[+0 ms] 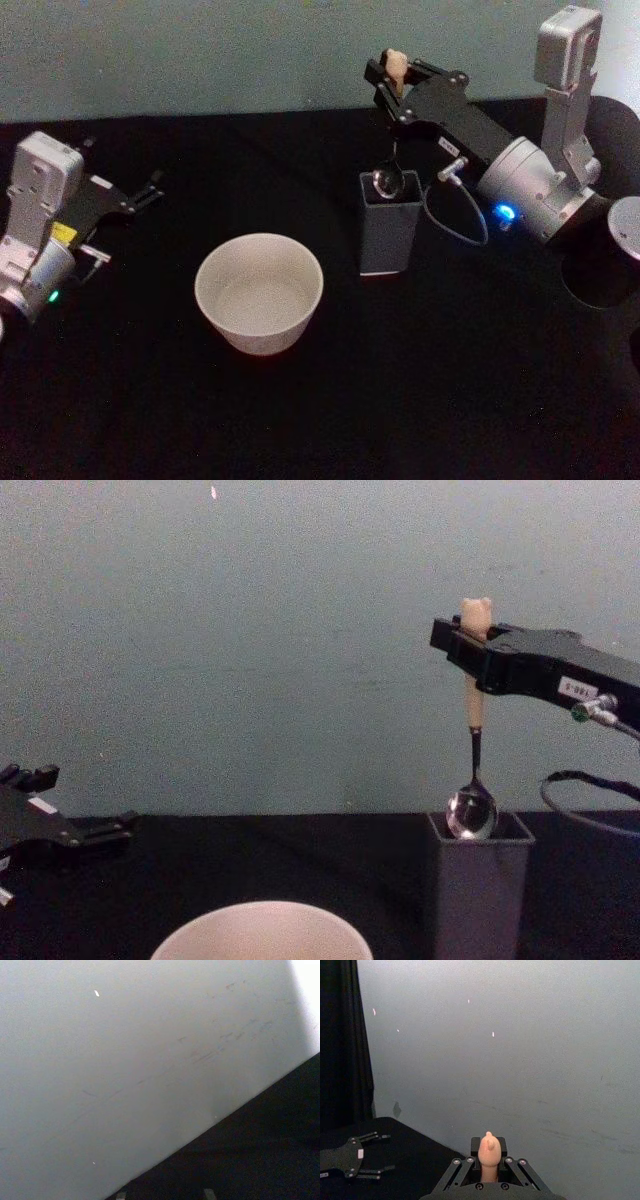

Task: Pick up the stirring spoon with one hand, stir inside the cup, then place it back in its original position.

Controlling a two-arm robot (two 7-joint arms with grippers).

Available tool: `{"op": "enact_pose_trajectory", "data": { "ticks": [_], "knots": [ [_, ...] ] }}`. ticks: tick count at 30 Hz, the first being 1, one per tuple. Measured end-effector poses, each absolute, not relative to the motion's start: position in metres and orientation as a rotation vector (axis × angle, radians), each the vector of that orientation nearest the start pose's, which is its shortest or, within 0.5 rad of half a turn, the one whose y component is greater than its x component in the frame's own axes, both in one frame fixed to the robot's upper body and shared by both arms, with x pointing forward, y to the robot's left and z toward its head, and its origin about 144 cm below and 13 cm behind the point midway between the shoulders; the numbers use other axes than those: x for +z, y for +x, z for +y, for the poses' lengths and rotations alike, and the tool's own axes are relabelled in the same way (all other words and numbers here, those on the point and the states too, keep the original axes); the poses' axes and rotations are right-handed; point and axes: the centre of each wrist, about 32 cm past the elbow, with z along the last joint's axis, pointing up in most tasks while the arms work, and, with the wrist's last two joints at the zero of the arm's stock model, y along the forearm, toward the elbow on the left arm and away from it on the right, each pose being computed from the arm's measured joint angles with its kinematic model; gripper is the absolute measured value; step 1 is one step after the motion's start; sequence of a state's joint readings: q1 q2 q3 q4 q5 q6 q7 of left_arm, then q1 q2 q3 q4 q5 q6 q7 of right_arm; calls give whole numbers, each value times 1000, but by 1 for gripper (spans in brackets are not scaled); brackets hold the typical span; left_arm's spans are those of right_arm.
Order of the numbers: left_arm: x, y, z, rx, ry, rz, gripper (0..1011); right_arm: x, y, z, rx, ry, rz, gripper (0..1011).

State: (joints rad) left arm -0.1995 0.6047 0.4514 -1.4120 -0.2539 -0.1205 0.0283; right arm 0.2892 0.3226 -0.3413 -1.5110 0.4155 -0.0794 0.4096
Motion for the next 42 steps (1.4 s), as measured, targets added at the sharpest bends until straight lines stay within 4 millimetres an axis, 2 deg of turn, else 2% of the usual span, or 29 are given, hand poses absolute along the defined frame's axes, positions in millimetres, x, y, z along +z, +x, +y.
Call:
{"op": "enact_pose_trajectory", "data": {
  "ticks": [42],
  "knots": [
    [1140,489,310,1248,305,-285,1001,1176,517,-221,-825,97,-45,187]
  ]
}}
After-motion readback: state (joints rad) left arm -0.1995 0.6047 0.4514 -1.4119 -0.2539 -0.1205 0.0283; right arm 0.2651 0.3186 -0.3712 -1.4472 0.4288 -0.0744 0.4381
